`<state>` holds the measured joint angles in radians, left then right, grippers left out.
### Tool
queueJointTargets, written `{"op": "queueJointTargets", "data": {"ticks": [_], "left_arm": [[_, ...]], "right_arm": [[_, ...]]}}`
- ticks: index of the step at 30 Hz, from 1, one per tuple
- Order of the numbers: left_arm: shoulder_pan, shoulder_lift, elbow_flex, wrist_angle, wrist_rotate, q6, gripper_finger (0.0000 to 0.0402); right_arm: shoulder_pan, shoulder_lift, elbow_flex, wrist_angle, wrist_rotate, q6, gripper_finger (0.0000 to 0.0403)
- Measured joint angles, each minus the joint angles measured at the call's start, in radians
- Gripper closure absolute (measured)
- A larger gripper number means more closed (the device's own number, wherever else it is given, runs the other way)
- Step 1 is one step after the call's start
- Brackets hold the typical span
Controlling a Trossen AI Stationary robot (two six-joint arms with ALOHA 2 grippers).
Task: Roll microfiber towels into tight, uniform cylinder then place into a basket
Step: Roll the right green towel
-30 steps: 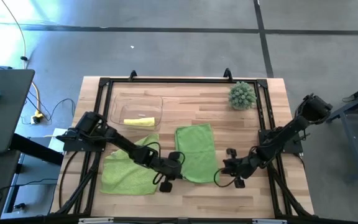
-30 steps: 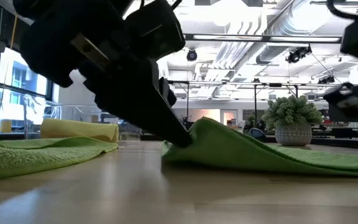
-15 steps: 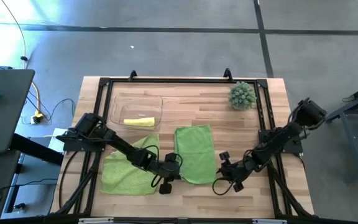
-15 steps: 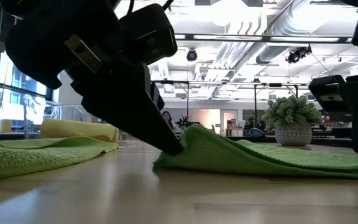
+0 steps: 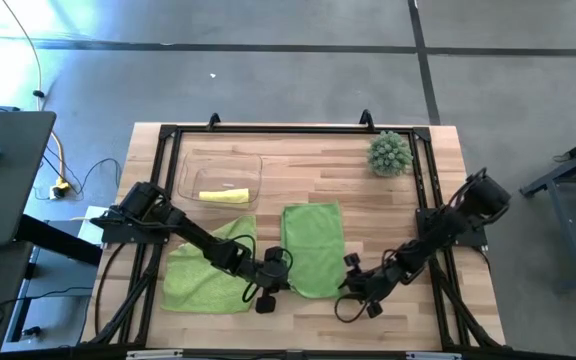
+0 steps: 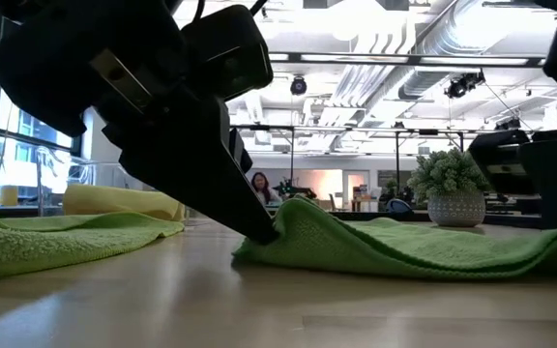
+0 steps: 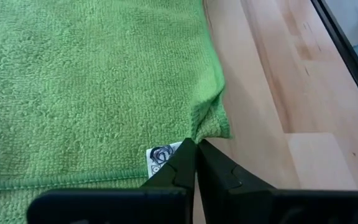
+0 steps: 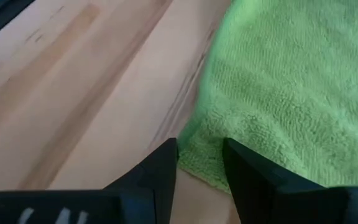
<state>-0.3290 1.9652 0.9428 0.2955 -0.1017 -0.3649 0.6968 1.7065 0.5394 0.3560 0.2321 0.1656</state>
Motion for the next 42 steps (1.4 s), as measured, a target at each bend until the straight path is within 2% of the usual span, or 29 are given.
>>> {"op": "queueJointTargets", "data": {"ticks": [6,13,15,21,30,37,42], "left_arm": [[-0.001,0.000,0.000,0.000,0.000,-0.018,0.0401],[-0.012,0.000,0.000,0.000,0.002,-0.061,0.0401],[-0.016,0.000,0.000,0.000,0.002,-0.072,0.0401],[-0.019,0.000,0.001,0.013,-0.017,-0.133,0.0401],[-0.019,0.000,0.001,0.015,-0.123,-0.274,0.0401],[-0.023,-0.014,0.001,-0.007,-0.163,-0.306,0.0401],[-0.037,-0.060,0.001,-0.097,-0.255,-0.296,0.0401]], "right_arm": [[-0.002,0.005,0.016,-0.025,-0.001,0.167,0.0288],[0.000,-0.002,0.015,-0.035,-0.019,0.284,0.0381],[-0.003,-0.017,0.013,-0.041,-0.043,0.299,0.0396],[-0.006,-0.081,0.009,-0.059,-0.080,0.322,0.0392],[-0.038,-0.117,-0.002,-0.089,-0.053,0.479,0.0400],[-0.063,-0.118,-0.002,-0.123,-0.028,0.595,0.0400],[-0.063,-0.119,-0.002,-0.122,-0.026,0.597,0.0400]]}}
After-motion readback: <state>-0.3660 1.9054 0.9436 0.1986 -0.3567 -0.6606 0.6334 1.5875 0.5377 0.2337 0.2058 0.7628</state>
